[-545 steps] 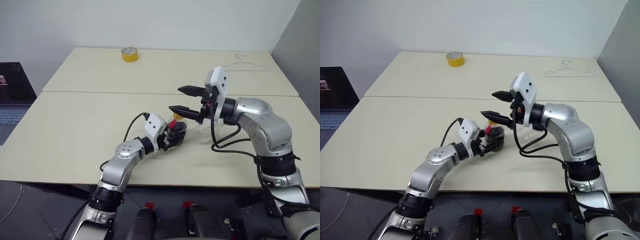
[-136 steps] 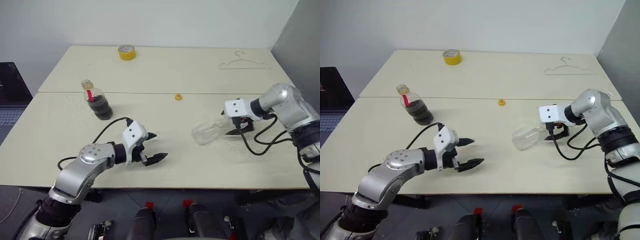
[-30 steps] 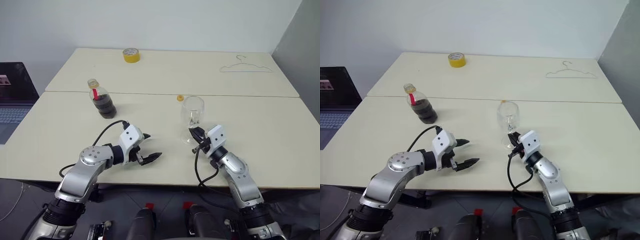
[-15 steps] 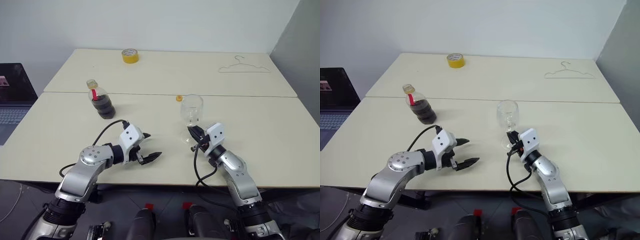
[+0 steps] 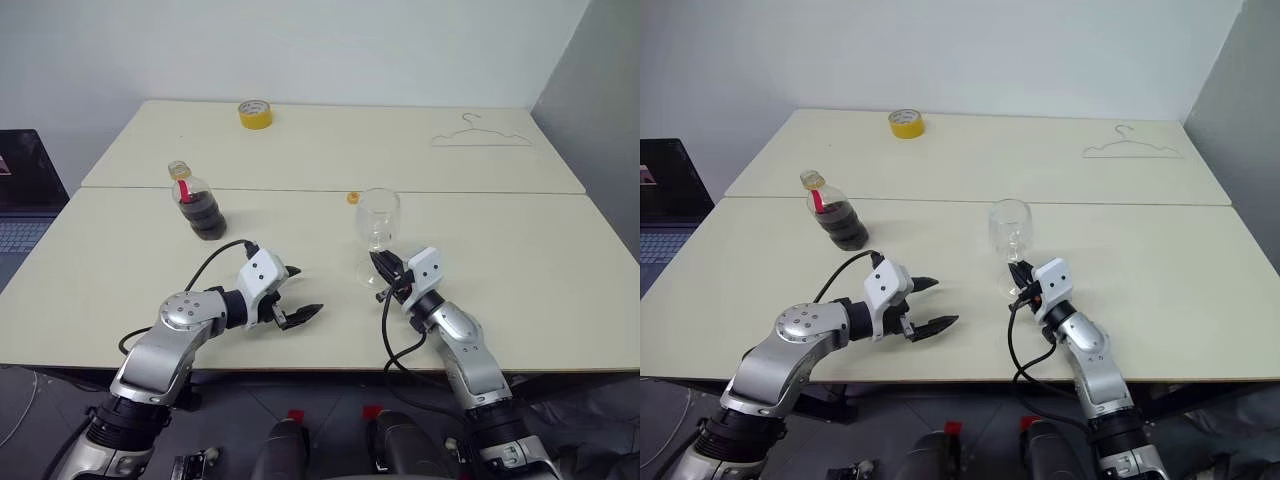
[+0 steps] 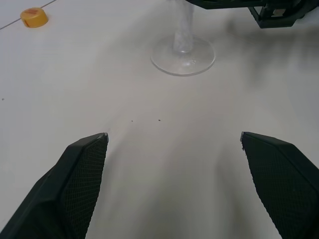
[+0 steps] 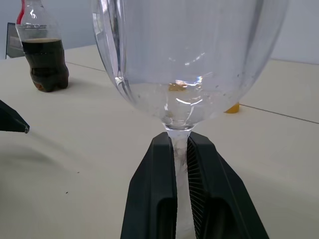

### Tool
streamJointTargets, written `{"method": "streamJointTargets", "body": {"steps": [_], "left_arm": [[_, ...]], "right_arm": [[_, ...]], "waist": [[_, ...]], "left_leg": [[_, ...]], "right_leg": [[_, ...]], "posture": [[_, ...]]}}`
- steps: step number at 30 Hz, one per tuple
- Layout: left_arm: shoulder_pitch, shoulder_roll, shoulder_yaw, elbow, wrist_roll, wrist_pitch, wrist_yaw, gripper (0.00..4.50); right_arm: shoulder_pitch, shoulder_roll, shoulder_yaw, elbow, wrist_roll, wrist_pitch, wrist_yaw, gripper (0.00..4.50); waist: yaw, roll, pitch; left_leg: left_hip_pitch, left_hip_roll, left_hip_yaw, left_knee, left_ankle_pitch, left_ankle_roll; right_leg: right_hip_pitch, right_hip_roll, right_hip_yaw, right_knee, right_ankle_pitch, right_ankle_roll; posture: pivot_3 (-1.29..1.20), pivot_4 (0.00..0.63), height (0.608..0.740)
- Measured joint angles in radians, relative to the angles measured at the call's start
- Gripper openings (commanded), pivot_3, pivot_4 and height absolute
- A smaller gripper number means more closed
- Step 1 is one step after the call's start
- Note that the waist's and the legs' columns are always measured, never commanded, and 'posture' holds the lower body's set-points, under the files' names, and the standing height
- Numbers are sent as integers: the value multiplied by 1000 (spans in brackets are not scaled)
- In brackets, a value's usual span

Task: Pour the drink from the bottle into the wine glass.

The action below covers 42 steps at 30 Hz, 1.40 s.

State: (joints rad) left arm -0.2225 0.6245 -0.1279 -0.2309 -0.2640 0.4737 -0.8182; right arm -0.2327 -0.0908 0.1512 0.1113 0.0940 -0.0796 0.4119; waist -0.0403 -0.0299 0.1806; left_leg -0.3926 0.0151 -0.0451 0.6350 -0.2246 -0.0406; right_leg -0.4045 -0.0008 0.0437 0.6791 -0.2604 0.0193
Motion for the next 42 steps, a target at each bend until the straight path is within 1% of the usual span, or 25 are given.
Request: {"method": "streamJointTargets", "body": {"steps": [6, 7, 12, 18, 24, 26, 27, 29, 36, 37, 42], "left_arm": [[0, 0, 0, 0, 0, 0, 0, 4500], [0, 0, 1, 0, 0, 0, 0, 4500], [1, 0, 1, 0, 0, 0, 0, 4500], [12, 3, 10, -1, 0, 0, 1, 4500], [27, 17, 22, -1, 0, 1, 2, 4500], [27, 17, 29, -1, 0, 1, 2, 4500], [27, 18, 31, -1, 0, 1, 2, 4500], [27, 18, 34, -1, 0, 1, 2, 4500], [24, 22, 41, 1, 0, 1, 0, 4500], [24, 24, 44, 2, 0, 1, 0, 4500], [24, 42, 81, 7, -10, 1, -2, 4500]], "right_arm": [[-37, 22, 28, 9, -4, 18, 0, 74], [-50, 28, 37, 16, -5, 23, 1, 74], [-95, 54, 79, 66, -25, 2, 17, 74], [-124, 72, 87, 129, -34, -36, 27, 74], [-129, 71, 86, 131, -33, -26, 45, 74], [-134, 71, 86, 131, -33, -19, 48, 803], [-134, 71, 87, 133, -34, -14, 49, 1036], [-133, 71, 91, 153, -35, -2, 49, 1659], [-133, 68, 99, 166, -35, 4, 54, 4182], [-133, 66, 99, 166, -35, 4, 54, 4459], [-119, 20, 97, 141, -35, 30, 66, 4459]], "waist": [[-5, 0, 0], [-6, 0, 0], [-6, 1, 1], [-8, 1, 1], [-9, 1, 1], [-10, 1, 1], [-10, 1, 1], [-10, 1, 1], [-10, 1, 1], [-10, 1, 1], [-10, 1, 1]], "left_leg": [[-1, 0, 0, -2, 0, 0], [-2, 0, 0, -3, 0, 0], [-5, -1, -2, -6, 0, 0], [-4, -1, -2, -6, 0, 0], [-4, -1, -3, -6, 0, 0], [-4, 0, -3, -6, 0, 0], [-4, 0, -3, -6, 0, 0], [-4, 0, -3, -6, 0, 0], [-5, -1, -3, -6, 0, 0], [-5, -1, -3, -6, 0, 0], [-5, -1, -3, -6, 0, 0]], "right_leg": [[-2, 0, 0, 0, 0, 0], [-2, 0, 0, 0, 2, 3], [-4, 1, 0, -1, 1, 2], [-4, 1, -1, -1, 1, 3], [-4, 1, -1, -1, 1, 3], [-4, 1, -1, -1, 1, 3], [-4, 1, -1, -1, 1, 3], [-4, 1, -1, -1, 1, 2], [-4, 0, -1, -1, 1, 3], [-4, 0, -1, -1, 1, 3], [-4, 0, -1, -1, 1, 3]], "posture": [[0, 150, 740], [0, 150, 740], [0, 150, 740], [0, 150, 740], [0, 150, 740], [0, 150, 740], [0, 150, 740], [0, 150, 740], [0, 150, 740], [0, 150, 740], [0, 150, 740]]}}
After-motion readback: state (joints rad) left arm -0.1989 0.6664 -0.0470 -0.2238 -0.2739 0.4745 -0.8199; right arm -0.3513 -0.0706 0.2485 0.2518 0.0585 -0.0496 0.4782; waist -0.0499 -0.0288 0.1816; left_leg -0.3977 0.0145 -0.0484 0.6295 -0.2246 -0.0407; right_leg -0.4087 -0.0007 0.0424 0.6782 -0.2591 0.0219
